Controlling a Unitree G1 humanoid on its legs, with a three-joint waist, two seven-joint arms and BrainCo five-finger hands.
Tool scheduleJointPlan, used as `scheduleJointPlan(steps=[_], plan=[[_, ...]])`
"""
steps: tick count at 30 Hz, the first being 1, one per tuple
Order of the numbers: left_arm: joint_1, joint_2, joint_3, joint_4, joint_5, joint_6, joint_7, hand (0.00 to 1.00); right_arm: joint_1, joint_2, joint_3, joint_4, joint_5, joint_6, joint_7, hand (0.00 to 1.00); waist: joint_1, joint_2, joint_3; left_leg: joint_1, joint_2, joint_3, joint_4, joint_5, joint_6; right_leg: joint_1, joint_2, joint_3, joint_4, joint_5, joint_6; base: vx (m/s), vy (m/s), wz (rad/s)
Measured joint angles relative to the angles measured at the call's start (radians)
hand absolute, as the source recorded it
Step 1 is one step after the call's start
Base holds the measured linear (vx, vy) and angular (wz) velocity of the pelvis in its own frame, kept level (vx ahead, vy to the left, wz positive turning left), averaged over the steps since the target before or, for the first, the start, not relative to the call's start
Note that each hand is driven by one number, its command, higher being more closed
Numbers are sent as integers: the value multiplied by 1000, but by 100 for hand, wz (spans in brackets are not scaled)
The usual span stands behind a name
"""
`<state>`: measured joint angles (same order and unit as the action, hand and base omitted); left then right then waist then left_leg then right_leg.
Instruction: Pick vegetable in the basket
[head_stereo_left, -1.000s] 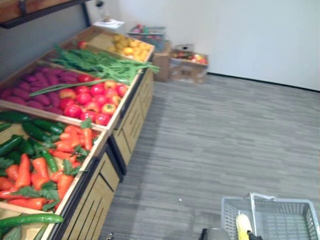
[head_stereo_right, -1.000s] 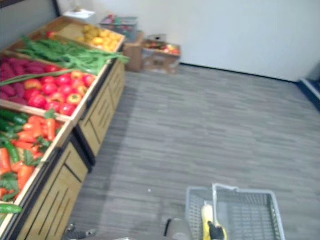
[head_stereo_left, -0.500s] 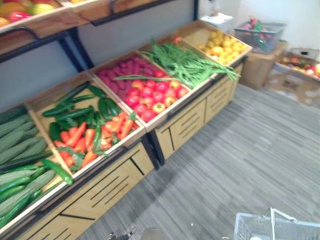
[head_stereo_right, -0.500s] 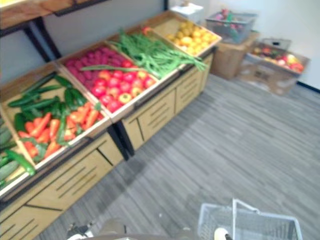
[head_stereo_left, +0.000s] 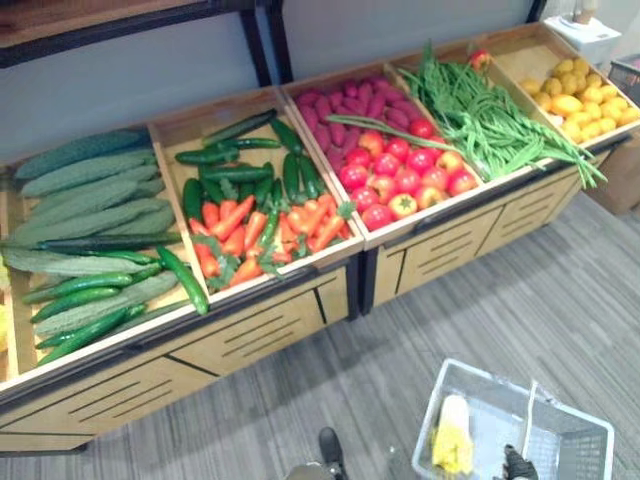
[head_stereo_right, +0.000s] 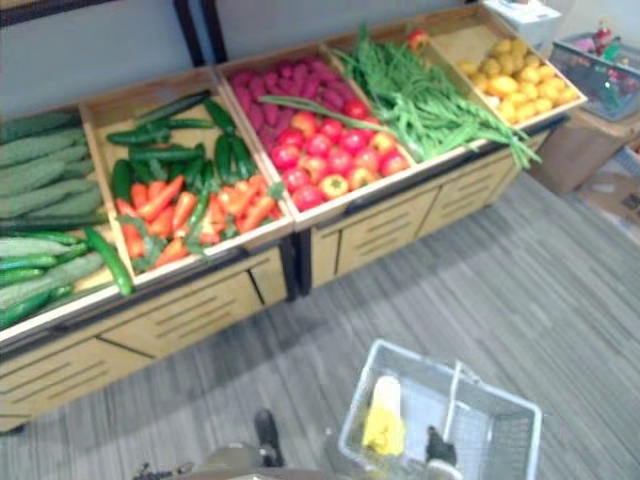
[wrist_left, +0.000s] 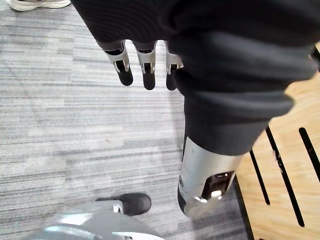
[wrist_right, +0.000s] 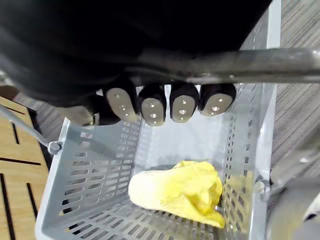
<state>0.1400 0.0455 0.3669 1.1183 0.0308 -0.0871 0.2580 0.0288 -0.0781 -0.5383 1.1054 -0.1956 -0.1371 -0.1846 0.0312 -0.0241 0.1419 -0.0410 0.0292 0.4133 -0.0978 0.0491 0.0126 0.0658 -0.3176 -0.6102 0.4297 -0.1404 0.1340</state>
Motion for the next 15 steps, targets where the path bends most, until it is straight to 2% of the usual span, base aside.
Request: scheduleJointPlan(steps=[1,2,3,5,6,7,9,10,11,12,13,14,15], plan=[[4,7,-19,-5,14,1,-2,0,-2,-12,8,-10,0,-3,1,100,0,-4,1,16,-6,-14,-1,-6,4,-50,-39,48,133,25,-27,87,143,31],[3,14,-32,-8,19,1,-5,0,-2,-21,19,-13,-1,-7,2,100,-1,-7,2,29,-6,-30,-1,-13,6,-101,-59,112,250,87,-55,166,104,53],[0,26,-55,-14,21,1,-9,0,-2,-22,38,-24,0,-14,3,100,-7,6,8,52,-4,-75,8,-20,13,-173,-52,225,374,131,-52,208,38,79],[-10,42,-66,-20,21,1,-12,0,-4,1,38,-29,1,-17,5,100,-17,-21,15,48,8,-129,37,-37,24,-213,-13,314,408,33,-32,200,-19,91],[-14,46,-62,-21,21,2,-12,0,-3,13,38,-28,5,-20,5,100,-16,-32,16,49,18,-166,49,-45,20,-234,10,327,379,-16,-32,167,-60,97],[-17,41,-51,-21,21,2,-13,0,-5,17,38,-29,10,-22,5,100,-15,-32,16,50,30,-206,58,-53,13,-249,29,327,308,-33,-30,197,-98,99],[-21,38,-42,-21,21,2,-12,0,-5,17,40,-27,11,-22,6,100,-16,-29,18,46,45,-250,68,-62,2,-252,58,354,168,-32,-28,127,-105,79],[-22,36,-24,-21,21,2,-12,0,-5,17,40,-19,21,-22,10,100,-15,-31,17,43,49,-280,68,-67,-6,-246,80,406,28,-22,-15,150,-231,88],[-24,34,-4,-20,21,2,-12,0,-5,17,37,-9,33,-22,16,100,-15,-40,19,43,50,-297,67,-71,-14,-236,93,468,-90,10,11,183,-299,85],[-22,34,4,-20,21,2,-12,0,-4,18,35,0,42,-22,17,100,-16,-51,14,43,46,-306,65,-71,-28,-234,97,496,-134,57,11,208,-370,83],[-19,35,38,-17,21,2,-12,0,0,22,19,14,47,-21,21,100,-15,-83,-2,48,32,-324,54,-71,-56,-225,86,526,-157,114,24,221,-374,60],[-17,17,75,-11,21,2,-10,0,-2,18,-16,18,47,-19,22,100,-6,-57,-10,57,61,-333,33,-68,-77,-205,109,513,-181,89,19,230,-361,45],[-16,3,92,-8,21,1,-10,0,-2,14,-29,19,46,-18,24,100,-2,-50,-7,58,79,-331,27,-62,-94,-200,125,497,-198,87,15,278,-342,16]])
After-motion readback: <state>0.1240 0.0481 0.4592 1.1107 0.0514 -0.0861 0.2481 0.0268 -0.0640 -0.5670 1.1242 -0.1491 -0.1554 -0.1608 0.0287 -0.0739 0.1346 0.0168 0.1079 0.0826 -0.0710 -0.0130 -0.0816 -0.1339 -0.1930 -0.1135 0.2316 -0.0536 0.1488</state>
